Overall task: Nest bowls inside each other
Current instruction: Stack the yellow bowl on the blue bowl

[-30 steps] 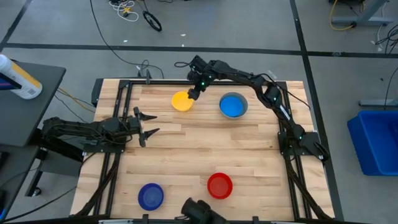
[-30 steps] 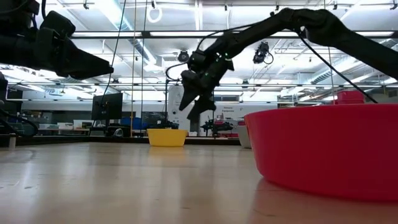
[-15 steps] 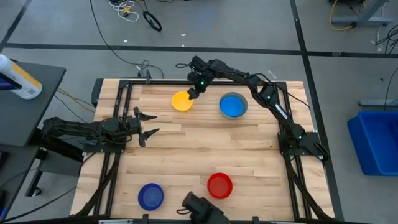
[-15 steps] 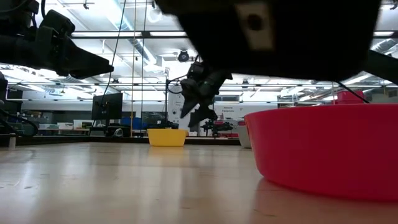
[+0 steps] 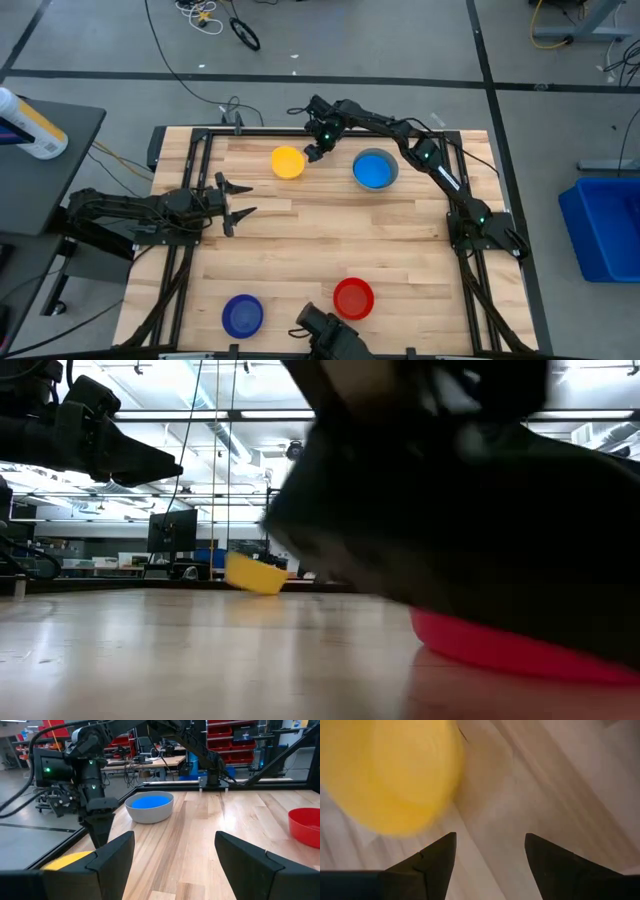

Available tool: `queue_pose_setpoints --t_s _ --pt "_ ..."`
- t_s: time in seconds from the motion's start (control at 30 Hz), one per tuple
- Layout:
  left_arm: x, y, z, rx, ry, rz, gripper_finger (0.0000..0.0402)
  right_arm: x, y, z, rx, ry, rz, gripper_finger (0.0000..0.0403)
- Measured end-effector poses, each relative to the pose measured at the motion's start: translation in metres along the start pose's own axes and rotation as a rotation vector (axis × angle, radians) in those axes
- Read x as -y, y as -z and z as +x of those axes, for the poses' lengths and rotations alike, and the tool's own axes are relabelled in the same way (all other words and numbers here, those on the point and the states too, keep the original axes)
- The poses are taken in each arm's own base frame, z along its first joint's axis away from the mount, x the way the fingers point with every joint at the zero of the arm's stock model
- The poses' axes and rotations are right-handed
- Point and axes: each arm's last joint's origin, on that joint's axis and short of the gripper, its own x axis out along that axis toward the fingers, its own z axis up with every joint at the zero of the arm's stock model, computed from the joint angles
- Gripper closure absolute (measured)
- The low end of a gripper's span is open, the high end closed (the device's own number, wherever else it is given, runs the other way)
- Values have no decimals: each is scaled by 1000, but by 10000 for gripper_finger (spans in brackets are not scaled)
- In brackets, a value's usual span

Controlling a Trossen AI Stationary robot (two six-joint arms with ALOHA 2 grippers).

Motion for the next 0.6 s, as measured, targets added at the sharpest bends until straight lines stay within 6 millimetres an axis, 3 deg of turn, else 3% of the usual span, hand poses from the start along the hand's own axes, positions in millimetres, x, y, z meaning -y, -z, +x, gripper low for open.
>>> queue_pose_setpoints --t_s 0.23,0.6 --pt "0 0 0 0 0 1 116 -10 -11 -16 66 -28 -24 164" --pt "0 -1 0 9 -1 -21 116 -18 -13 -11 79 -64 -23 160"
